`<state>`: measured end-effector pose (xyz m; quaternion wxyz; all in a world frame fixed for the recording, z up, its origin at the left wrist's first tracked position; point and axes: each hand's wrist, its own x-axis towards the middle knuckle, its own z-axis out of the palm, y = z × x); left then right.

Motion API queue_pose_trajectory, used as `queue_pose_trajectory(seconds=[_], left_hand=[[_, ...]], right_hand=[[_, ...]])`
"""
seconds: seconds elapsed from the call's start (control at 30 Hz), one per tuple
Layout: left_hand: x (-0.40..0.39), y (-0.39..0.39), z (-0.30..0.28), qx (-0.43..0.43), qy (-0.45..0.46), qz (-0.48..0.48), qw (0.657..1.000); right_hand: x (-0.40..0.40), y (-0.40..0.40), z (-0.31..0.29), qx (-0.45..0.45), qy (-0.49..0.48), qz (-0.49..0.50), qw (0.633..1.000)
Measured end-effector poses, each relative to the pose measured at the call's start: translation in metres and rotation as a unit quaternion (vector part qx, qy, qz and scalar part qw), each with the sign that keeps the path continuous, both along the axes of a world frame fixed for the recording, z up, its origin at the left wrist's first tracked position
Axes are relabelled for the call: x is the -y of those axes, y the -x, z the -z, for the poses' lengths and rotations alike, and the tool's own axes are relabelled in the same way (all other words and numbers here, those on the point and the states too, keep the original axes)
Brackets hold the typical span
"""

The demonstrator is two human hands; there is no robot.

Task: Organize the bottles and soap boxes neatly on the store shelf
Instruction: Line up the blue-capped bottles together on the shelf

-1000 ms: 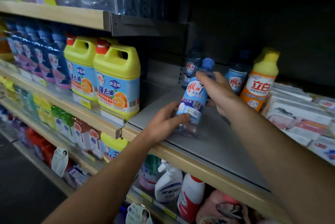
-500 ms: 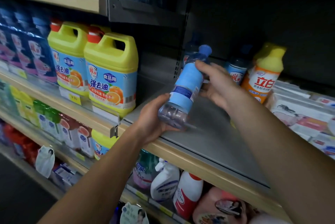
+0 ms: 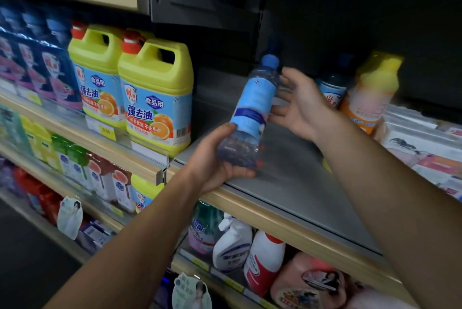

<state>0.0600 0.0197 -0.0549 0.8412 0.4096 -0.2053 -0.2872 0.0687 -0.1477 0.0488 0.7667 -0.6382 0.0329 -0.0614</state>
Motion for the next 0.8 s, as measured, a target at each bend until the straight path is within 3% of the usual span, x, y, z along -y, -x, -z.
queue_pose_trajectory(seconds=[0.1,0.23,0.33,0.43,0.6,0.7,0.8], left_hand=[[-0.007,-0.005,-0.002,-0.061,0.030,0.101,0.993],[-0.006,-0.007,-0.002,-0.059,0.019,0.133,0.989],[0.002,-0.004,-0.003,-0.045,-0.030,0.079,0.995],[0.011,-0.003,0.000,-0.002,-0.056,-0.030,0.998],[0.020,0.004,0.004,0.119,-0.135,-0.089,0.980],[0.020,0.006,0.003,0.118,-0.139,-0.086,0.979],[0.019,0.007,0.003,0.147,-0.161,-0.090,0.972]], right_hand=[[-0.001,-0.003,0.014,-0.034,-0.079,-0.025,0.996],[-0.004,-0.005,0.021,-0.050,-0.097,0.000,0.994],[0.000,-0.006,0.017,-0.029,0.027,0.060,0.997],[0.002,-0.009,0.009,-0.012,0.174,0.141,0.975],[0.000,-0.009,-0.001,0.001,0.428,0.244,0.870],[0.000,-0.005,0.000,0.005,0.465,0.244,0.851],[0.003,0.002,0.002,0.023,0.426,0.237,0.873]])
